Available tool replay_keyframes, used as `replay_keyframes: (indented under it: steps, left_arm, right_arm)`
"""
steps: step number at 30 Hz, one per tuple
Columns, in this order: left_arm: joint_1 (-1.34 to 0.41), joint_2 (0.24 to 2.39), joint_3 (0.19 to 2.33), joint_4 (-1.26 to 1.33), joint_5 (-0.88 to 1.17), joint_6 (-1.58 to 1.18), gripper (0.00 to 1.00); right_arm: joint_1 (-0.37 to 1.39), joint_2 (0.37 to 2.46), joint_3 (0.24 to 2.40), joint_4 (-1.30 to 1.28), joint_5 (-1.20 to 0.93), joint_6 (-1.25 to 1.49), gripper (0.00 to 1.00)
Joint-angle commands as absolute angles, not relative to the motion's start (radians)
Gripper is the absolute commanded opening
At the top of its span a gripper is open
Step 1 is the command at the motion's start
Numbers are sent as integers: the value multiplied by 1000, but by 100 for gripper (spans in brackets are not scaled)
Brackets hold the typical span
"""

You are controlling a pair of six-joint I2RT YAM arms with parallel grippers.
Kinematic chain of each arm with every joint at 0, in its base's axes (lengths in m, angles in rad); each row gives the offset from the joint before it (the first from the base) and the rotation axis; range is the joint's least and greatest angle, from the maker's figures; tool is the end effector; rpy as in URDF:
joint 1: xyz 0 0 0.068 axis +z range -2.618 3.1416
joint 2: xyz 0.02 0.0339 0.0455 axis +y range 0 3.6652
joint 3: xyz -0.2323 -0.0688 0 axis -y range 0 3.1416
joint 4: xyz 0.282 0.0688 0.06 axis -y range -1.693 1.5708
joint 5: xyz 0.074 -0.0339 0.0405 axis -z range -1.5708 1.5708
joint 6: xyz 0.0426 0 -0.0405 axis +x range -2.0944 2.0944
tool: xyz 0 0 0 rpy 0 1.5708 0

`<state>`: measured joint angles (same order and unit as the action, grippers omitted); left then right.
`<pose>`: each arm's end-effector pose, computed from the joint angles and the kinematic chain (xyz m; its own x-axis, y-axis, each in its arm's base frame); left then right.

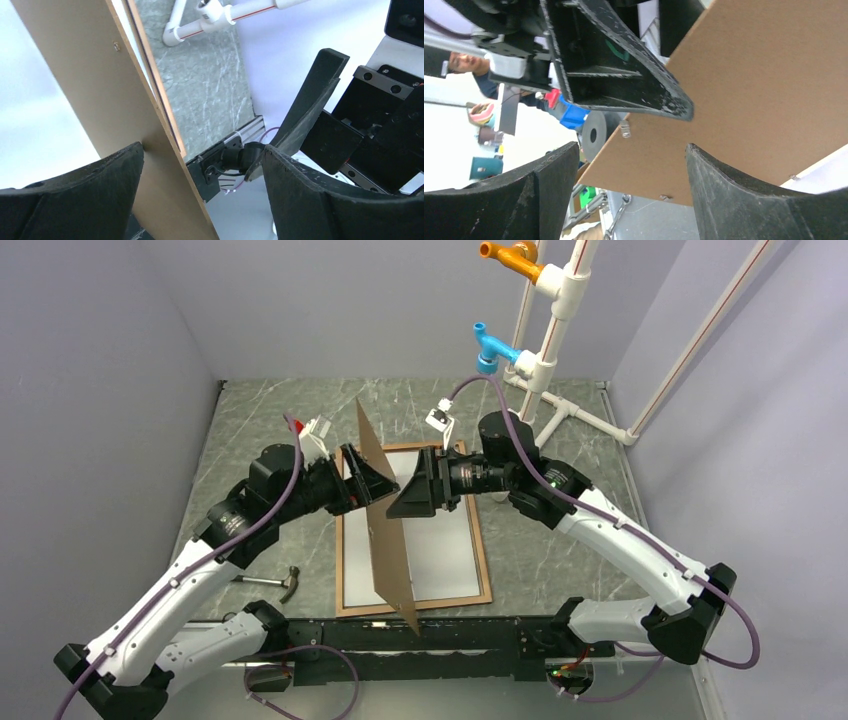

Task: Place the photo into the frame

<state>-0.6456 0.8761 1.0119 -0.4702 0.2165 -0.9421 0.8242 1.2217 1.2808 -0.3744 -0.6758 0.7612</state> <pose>0.1956 -0.1588 0.3516 -0.7605 -0.4161 -0.4985 0.2289 0.5467 -0.8055 0.1981 0.2533 0.3751 -0.8261 -0.1004 -0.5545 -0.5618 0.2246 0.7962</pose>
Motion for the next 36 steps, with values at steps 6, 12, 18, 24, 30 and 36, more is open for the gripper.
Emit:
replay_keyframes:
  steps: [6,12,18,24,30,36]
  left_arm:
    - [-640,890,1106,-747,100,-847,77]
    - [-642,928,1165,-887,17,-815,46]
    - [-641,910,1169,-901,3,-812,11]
    - [-642,855,1145,-867,3,-830,0]
    - [-642,717,1057,-762,3,-883,0]
    - [-641,583,988,-618,17,-937,0]
  right_arm:
    - [824,1169,1311,-578,-416,672,80]
    - [818,1154,1271,-605,-380,669,80]
    - [814,1136,1211,-617,-350,674,82]
    - [799,1091,1109,-610,-330,698,88]
    - [718,991,945,-571,-347,732,98]
    - [543,843,715,-380,-563,809,99]
